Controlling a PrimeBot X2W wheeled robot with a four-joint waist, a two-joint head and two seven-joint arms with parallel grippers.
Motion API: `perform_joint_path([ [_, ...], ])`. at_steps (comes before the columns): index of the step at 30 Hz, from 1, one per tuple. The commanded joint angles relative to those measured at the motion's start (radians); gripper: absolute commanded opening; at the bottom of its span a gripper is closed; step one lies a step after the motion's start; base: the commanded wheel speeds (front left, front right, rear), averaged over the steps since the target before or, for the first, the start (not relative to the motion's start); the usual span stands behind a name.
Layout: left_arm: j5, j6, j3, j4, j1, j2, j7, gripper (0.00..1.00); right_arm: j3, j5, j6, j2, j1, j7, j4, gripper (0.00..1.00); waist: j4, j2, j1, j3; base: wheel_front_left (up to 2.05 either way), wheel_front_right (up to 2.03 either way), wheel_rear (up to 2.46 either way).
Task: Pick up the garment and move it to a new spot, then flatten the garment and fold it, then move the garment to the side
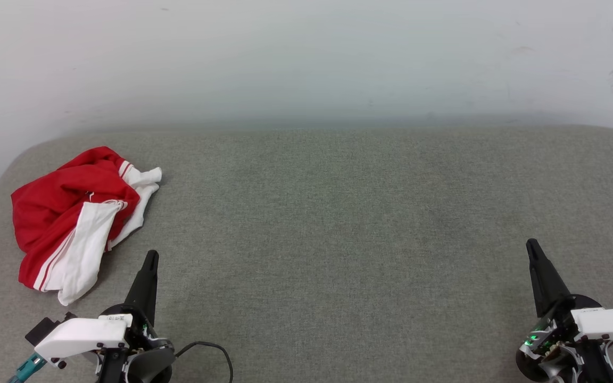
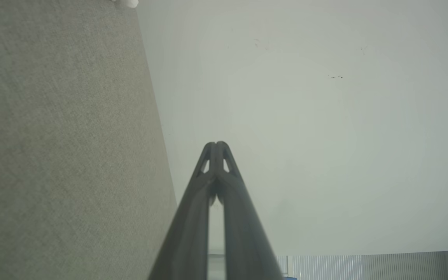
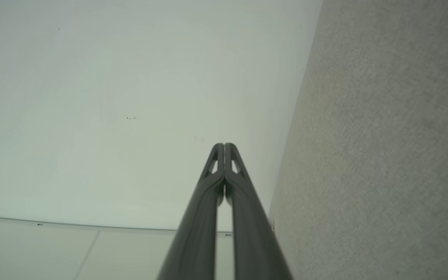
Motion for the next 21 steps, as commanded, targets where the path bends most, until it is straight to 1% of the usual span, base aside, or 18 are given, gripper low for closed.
perform_joint_path([
  [1,0.0,-0.005,0.003,-0.001,-0.006,-0.001,0.002,0.0,0.001,0.004,0.0,0.002,-0.012,0.001,0.001,0.0,0.0,0.0,0.0,0.0,0.0,0.0,0.0],
  [21,0.0,-0.005,0.002,-0.001,-0.006,-0.001,0.002,0.0,0.001,0.004,0.0,0.002,-0.012,0.001,0.001,0.0,0.0,0.0,0.0,0.0,0.0,0.0,0.0],
])
